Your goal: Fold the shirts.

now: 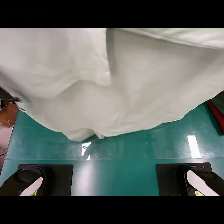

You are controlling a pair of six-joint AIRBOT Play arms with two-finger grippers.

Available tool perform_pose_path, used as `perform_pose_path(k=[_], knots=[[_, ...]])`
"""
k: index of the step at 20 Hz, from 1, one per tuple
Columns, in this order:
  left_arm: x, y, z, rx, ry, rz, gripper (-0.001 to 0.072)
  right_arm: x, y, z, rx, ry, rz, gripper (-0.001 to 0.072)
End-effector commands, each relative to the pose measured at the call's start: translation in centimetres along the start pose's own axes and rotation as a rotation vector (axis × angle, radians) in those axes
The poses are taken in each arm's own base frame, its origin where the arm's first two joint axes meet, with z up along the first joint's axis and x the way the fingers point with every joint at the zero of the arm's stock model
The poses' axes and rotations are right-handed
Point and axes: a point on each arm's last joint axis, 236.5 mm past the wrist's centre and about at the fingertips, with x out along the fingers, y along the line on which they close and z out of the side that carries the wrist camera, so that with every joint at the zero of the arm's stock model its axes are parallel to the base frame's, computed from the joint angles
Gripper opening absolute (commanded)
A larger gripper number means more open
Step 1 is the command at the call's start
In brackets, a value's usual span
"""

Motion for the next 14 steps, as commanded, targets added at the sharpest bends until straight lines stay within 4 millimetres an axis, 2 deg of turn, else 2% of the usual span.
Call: perform_pose_path(k=[1, 5, 8, 11, 14], knots=[[6.5, 4.5, -7.7, -0.008, 0.254, 0.118, 0.0027, 7.2, -2.3, -2.8, 0.041, 0.274, -0.062, 0.0013], [15.9, 8.5, -16.7, 0.028, 0.524, 0.172, 0.0028, 17.7, -4.7, -8.4, 0.054, 0.522, -0.077, 0.0013], [22.9, 10.4, -21.8, 0.036, 0.613, 0.168, 0.0028, 24.5, -5.1, -10.8, 0.000, 0.547, -0.055, 0.0013], [28.8, 12.5, -25.2, 0.061, 0.601, 0.193, 0.0028, 30.1, -4.8, -10.4, -0.015, 0.438, -0.038, 0.0013], [31.9, 14.9, -27.9, 0.115, 0.606, 0.239, 0.0028, 33.7, -5.4, -9.3, -0.006, 0.332, -0.040, 0.0013]])
